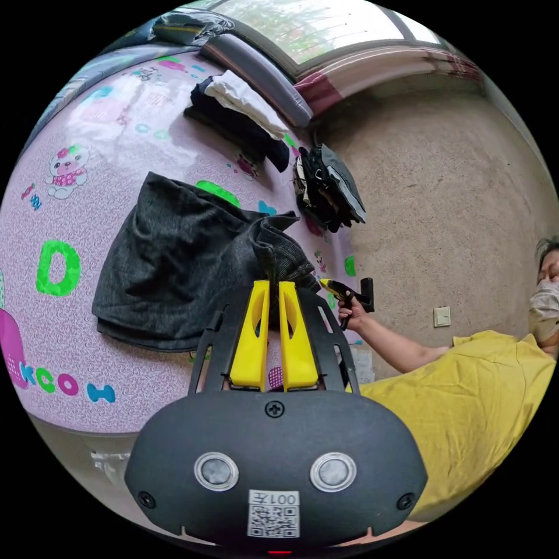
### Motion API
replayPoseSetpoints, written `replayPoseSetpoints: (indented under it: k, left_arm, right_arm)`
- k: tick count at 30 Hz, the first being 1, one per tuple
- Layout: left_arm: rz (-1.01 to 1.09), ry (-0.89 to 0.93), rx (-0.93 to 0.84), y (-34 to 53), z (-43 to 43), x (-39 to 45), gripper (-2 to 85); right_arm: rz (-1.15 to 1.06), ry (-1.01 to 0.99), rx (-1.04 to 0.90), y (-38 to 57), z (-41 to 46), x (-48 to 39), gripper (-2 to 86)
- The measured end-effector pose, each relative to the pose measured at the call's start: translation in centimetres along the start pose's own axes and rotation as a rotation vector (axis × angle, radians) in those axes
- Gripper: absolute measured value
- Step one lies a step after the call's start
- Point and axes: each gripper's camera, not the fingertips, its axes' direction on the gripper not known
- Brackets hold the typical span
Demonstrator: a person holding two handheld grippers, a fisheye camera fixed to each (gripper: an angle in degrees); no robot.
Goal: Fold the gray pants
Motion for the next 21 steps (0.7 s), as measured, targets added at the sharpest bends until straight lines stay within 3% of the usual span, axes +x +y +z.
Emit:
replayPoseSetpoints:
  k: [3,8,13,17,21]
  left_arm:
    - [-0.031,0.043,0.013,-0.1,0.1,-0.4,-0.3]
    - [-0.103,0.122,0.061,-0.7,-1.0,-1.1,-0.3]
    - [-0.126,0.119,0.081,-1.7,-2.8,-2.1,-0.4]
    - [-0.222,0.118,0.102,-1.8,-2.8,-4.2,-0.5]
    - [0.155,-0.164,-0.046,-2.6,-1.3,0.5,0.9]
  right_arm:
    - [-0.039,-0.031,-0.111,0.8,4.3,-1.5,0.4]
    - [-0.081,0.096,-0.227,1.2,10.9,-3.5,0.4]
    - [-0.203,0.1,-0.15,2.1,9.3,-5.4,0.5]
    - [-0.23,0.269,-0.172,5.2,6.6,-4.1,0.9]
    - [-0.104,0.302,-0.193,7.9,5.4,-0.9,1.7]
